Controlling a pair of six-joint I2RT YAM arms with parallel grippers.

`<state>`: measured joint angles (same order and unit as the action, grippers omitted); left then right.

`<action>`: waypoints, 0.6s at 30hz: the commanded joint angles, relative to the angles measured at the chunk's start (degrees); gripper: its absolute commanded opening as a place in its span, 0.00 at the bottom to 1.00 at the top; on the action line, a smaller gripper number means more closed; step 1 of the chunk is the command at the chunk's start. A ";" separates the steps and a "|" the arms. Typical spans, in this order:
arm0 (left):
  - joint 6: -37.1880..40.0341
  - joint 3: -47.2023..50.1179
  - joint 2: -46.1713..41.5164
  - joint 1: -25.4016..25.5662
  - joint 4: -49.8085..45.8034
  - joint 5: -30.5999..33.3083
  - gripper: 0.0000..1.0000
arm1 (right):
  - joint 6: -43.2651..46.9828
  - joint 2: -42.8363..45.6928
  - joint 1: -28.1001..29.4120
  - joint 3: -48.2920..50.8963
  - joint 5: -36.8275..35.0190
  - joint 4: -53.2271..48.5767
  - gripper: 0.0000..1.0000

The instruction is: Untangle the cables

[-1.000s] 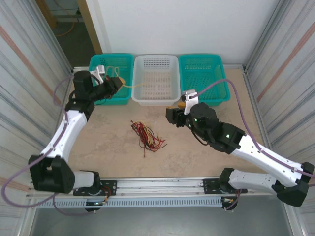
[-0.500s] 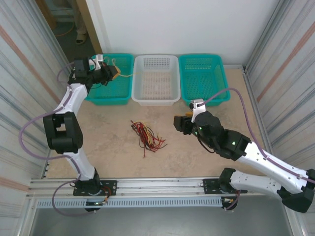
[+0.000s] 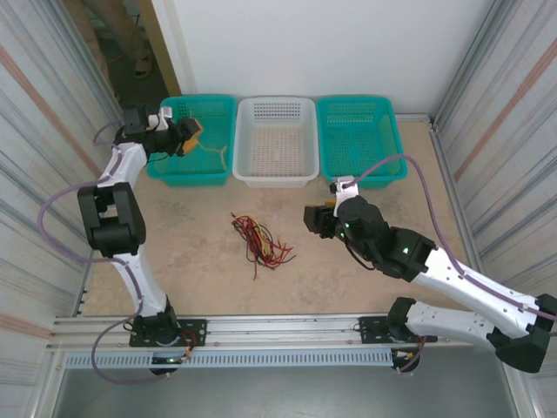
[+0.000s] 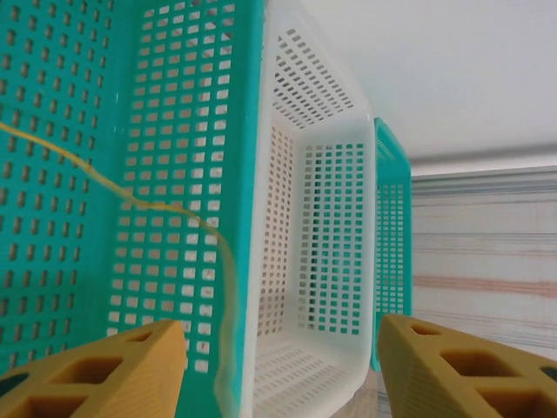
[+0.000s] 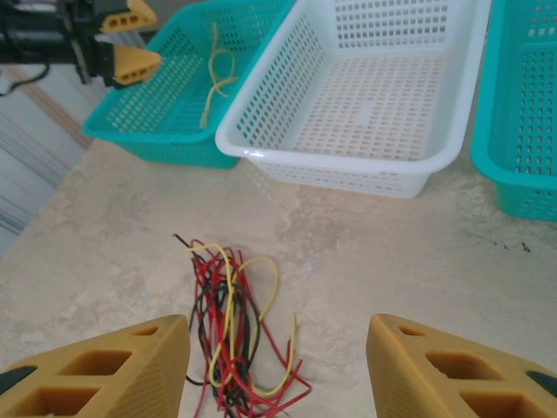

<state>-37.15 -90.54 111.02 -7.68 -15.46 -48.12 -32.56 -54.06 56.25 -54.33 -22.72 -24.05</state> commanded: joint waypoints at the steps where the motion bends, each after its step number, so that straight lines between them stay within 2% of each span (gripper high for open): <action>1: 1.69 4.54 -9.25 0.79 -0.29 4.62 0.62 | -0.16 -3.99 -0.38 -3.96 -0.37 -2.40 0.58; 3: 1.77 9.61 -14.48 1.79 0.83 7.55 0.63 | -0.41 -7.82 -0.94 -6.25 0.57 -4.80 0.60; 5: 0.81 16.12 -20.11 3.10 3.45 10.32 0.66 | -0.66 -10.79 -1.22 -7.90 1.25 -6.44 0.66; 7: -0.17 21.96 -25.38 4.64 4.49 10.30 0.70 | -0.84 -13.01 -1.70 -8.77 2.62 -6.75 0.67; 10: 0.17 29.86 -32.75 8.29 3.06 10.15 0.70 | -1.98 -15.75 -3.87 -9.04 6.66 -6.54 0.70; 14: 3.83 37.33 -39.25 16.79 -3.42 15.47 0.70 | -3.13 -20.31 -6.77 -9.47 12.52 -6.45 0.70; 18: 3.44 41.44 -39.39 25.03 -4.78 19.16 0.70 | -2.83 -25.64 -8.10 -10.05 18.50 -4.17 0.67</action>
<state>-35.29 -51.40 71.88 14.33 -17.02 -33.47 -34.30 -76.97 48.69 -62.30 -10.41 -28.91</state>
